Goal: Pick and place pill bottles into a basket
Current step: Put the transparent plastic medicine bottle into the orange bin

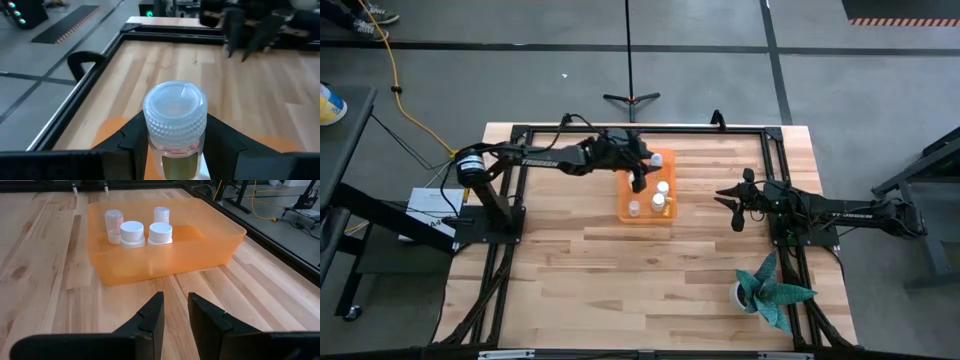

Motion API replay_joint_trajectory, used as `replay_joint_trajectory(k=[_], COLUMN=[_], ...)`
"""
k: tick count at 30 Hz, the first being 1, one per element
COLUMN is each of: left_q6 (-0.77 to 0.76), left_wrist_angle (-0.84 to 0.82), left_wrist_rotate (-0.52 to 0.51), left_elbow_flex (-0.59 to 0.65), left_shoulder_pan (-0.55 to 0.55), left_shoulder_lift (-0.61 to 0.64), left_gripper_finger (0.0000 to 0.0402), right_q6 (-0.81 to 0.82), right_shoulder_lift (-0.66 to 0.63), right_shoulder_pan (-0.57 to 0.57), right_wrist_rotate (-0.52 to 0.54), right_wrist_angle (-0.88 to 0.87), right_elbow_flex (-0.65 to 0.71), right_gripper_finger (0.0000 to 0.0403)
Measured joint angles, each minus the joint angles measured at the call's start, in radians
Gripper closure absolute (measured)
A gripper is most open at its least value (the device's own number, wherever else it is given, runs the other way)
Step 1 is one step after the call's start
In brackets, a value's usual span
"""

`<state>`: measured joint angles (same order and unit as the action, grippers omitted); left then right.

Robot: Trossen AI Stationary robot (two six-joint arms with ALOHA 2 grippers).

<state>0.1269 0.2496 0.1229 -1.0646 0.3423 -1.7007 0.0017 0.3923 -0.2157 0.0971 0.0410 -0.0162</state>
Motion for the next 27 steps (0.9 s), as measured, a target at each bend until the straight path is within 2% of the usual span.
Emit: replay_joint_trajectory(k=[4,6,13,21,27], left_q6=[-0.011,-0.027,-0.090,-0.130,-0.128], left_wrist_angle=[0.138,0.185,0.207,0.126,0.284], left_wrist_rotate=[0.078,0.078,0.113,0.144,0.118], left_elbow_flex=[0.063,0.088,0.106,0.119,0.193], left_shoulder_pan=[0.034,0.045,0.092,0.081,0.072], left_shoulder_lift=[-0.023,-0.047,-0.107,-0.116,-0.124], left_gripper_finger=[0.0221,0.0221,0.0221,0.0221,0.0221], right_q6=[0.000,-0.001,0.000,-0.001,-0.002], right_shoulder_lift=[0.000,0.000,0.000,0.000,0.000], right_shoulder_pan=[0.000,0.000,0.000,0.000,0.000], right_wrist_rotate=[0.003,0.006,0.006,0.005,0.005], right_wrist_angle=[-0.003,-0.002,0.001,0.000,0.000], right_elbow_flex=[0.000,0.000,0.000,0.000,0.000], right_gripper_finger=[0.0324,0.0324,0.0324,0.0324,0.0324])
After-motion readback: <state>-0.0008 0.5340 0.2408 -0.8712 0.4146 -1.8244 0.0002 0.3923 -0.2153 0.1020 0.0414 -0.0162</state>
